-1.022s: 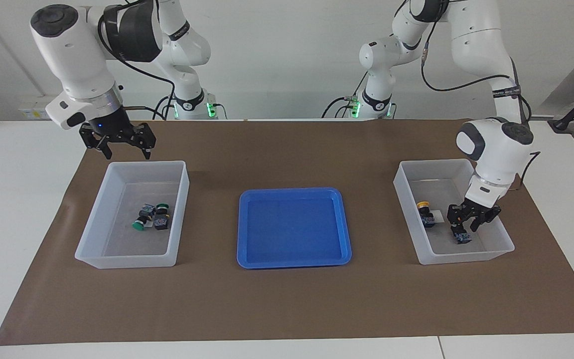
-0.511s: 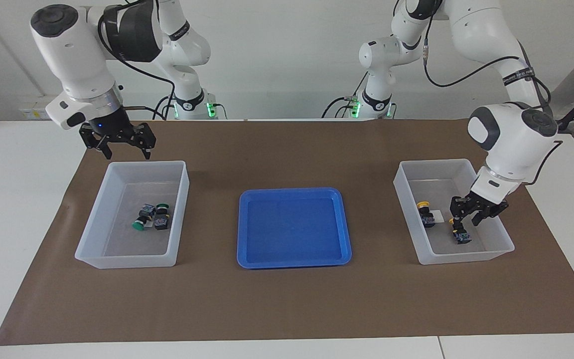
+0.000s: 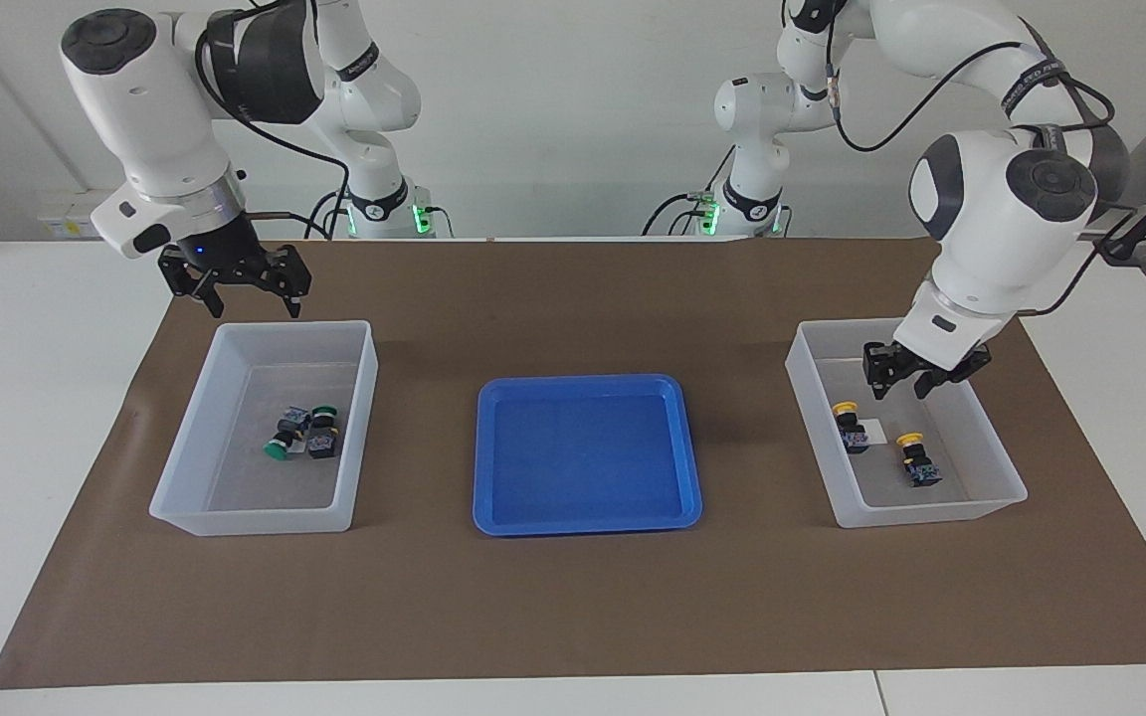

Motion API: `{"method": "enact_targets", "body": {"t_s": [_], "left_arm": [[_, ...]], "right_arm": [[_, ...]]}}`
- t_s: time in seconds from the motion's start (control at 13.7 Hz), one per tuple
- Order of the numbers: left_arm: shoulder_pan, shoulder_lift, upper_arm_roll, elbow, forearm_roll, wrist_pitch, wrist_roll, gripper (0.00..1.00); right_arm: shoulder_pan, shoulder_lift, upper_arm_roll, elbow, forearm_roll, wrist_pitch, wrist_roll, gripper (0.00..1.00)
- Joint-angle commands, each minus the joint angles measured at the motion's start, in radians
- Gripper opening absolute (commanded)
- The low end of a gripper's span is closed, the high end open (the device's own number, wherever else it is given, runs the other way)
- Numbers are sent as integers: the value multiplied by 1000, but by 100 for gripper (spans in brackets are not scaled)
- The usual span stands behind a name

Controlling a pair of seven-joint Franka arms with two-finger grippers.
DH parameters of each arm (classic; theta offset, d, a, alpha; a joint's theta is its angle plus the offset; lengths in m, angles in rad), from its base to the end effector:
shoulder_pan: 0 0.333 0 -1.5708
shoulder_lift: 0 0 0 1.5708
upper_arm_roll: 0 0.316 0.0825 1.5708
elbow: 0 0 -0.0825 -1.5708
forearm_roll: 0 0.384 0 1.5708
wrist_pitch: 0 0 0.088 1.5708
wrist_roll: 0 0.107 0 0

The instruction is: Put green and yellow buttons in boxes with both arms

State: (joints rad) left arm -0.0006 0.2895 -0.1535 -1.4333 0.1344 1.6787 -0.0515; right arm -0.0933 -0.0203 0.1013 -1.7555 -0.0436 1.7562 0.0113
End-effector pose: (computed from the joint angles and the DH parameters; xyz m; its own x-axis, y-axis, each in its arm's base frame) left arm 0.6402 -0.0736 0.5271 0.9930 -0.1124 -0.0365 -0.1153 -0.9891 -0.0911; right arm 0.5587 0.0011 0.5641 0.9998 0.0048 0.0212 0.0038 -0.9990 0.0448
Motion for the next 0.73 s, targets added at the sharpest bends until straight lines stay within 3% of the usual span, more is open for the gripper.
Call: {"method": "enact_targets", "body": {"t_s": [0.0, 0.44, 0.66], "left_arm": [[-7, -19, 3, 36, 8, -89, -13, 51], [2, -174, 3, 25, -48, -198, -4, 50], [4, -251, 8, -88, -50, -194, -2, 53]], "right_arm": [[-5, -6, 5, 5, 22, -18, 4, 100], [-5, -6, 5, 5, 22, -18, 4, 100], [-5, -6, 5, 5, 22, -17, 4, 100]]}}
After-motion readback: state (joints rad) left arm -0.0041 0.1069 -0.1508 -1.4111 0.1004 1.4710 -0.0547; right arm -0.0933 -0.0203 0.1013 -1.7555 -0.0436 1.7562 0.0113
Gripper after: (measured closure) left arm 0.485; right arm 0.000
